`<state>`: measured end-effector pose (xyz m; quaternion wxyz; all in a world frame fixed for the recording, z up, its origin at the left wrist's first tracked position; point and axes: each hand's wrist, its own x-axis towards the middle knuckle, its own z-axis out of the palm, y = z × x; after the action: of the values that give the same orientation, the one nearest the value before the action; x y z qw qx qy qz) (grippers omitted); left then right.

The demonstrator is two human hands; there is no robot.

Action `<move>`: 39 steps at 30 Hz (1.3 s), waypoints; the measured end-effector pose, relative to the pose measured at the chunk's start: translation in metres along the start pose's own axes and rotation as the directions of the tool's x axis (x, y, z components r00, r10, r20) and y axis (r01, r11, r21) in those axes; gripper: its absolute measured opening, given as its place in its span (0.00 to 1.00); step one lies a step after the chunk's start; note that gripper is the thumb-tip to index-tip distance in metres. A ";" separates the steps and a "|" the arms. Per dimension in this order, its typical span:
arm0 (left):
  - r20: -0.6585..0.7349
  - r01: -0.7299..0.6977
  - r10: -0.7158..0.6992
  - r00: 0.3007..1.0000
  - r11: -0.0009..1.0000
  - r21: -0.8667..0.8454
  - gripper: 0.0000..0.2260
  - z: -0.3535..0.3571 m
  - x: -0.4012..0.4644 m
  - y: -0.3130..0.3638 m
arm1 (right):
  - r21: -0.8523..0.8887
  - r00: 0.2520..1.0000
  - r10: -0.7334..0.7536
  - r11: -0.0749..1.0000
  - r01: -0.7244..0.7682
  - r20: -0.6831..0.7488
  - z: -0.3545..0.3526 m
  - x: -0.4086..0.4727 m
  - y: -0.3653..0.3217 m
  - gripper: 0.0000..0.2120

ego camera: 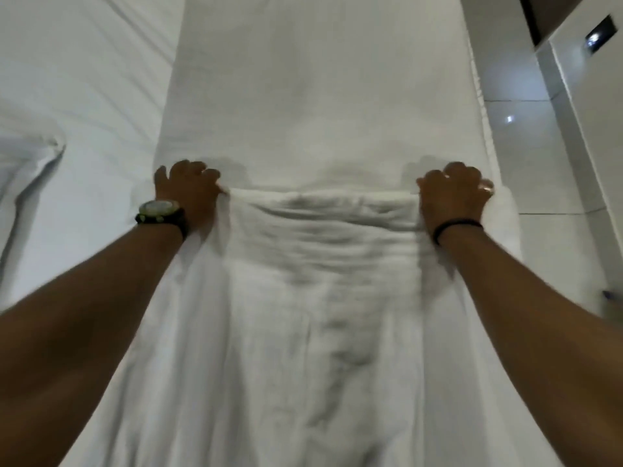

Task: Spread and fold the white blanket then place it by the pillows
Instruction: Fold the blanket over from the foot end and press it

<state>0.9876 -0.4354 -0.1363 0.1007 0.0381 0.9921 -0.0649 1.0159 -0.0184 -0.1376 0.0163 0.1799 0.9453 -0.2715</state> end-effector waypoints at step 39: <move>0.062 0.051 -0.031 0.998 0.937 -0.345 0.55 0.108 -0.427 -0.095 | -0.336 0.915 0.403 0.864 -0.375 0.015 0.007 -0.453 0.153 0.47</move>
<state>1.4177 -0.5706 -0.1424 0.1318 -0.0026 0.9854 0.1073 1.4923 -0.0519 -0.1627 0.1404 0.3498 0.9197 -0.1099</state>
